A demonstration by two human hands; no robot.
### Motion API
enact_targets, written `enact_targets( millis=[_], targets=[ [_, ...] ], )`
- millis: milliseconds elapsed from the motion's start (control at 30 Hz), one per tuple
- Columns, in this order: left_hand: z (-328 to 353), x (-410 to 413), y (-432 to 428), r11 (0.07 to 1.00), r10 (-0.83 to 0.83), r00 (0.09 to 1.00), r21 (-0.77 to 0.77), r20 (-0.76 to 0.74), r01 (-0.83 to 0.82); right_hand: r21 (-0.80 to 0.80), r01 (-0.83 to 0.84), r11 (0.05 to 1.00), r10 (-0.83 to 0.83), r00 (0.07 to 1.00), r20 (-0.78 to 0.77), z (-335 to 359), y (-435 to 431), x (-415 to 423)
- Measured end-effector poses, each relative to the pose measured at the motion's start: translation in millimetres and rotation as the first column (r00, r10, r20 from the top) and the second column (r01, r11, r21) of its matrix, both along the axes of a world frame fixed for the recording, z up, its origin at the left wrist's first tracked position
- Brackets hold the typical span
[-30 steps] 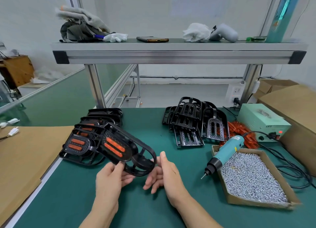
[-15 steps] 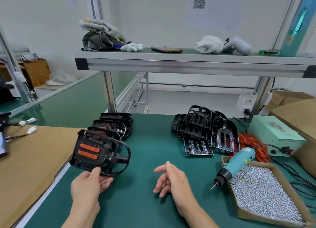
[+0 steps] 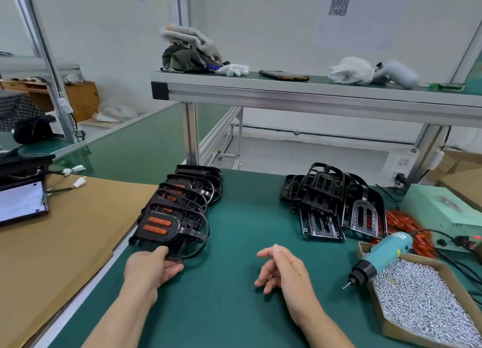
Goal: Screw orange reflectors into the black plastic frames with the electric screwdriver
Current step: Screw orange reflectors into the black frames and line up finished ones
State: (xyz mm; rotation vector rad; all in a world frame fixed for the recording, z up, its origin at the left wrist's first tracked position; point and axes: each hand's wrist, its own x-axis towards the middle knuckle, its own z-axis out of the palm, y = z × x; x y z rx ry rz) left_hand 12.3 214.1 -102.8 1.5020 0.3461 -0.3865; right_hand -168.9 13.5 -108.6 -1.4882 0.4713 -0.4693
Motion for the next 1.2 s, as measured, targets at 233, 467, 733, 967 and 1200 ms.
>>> enact_targets(
  millis=[233, 467, 733, 967, 1200],
  targets=[
    [7, 5, -2, 0.957, -0.193, 0.981, 0.221, -0.006, 0.190, -0.036, 0.006, 0.999, -0.006, 1.000, -0.010, 0, 2, 0],
    [11, 12, -4, 0.791, -0.385, 0.923, 0.513, -0.004, 0.333, -0.040, 0.006, 0.999, -0.006, 1.000, -0.018, 0, 3, 1],
    [1, 10, -3, 0.696, -0.447, 0.894, 0.637, 0.024, 0.330, -0.059, 0.009, 0.998, -0.011, 1.000, -0.029, 0, 1, 1],
    [7, -6, -3, 0.607, -0.461, 0.874, 0.773, 0.151, 0.186, -0.074, -0.002, 0.997, -0.001, 0.999, -0.038, -2, 1, 2],
    [15, -53, -35, 0.422, -0.740, 0.499, 0.889, 0.451, -0.178, -0.089, -0.006, 0.996, 0.002, 0.999, -0.041, -3, 0, 1]
  ],
)
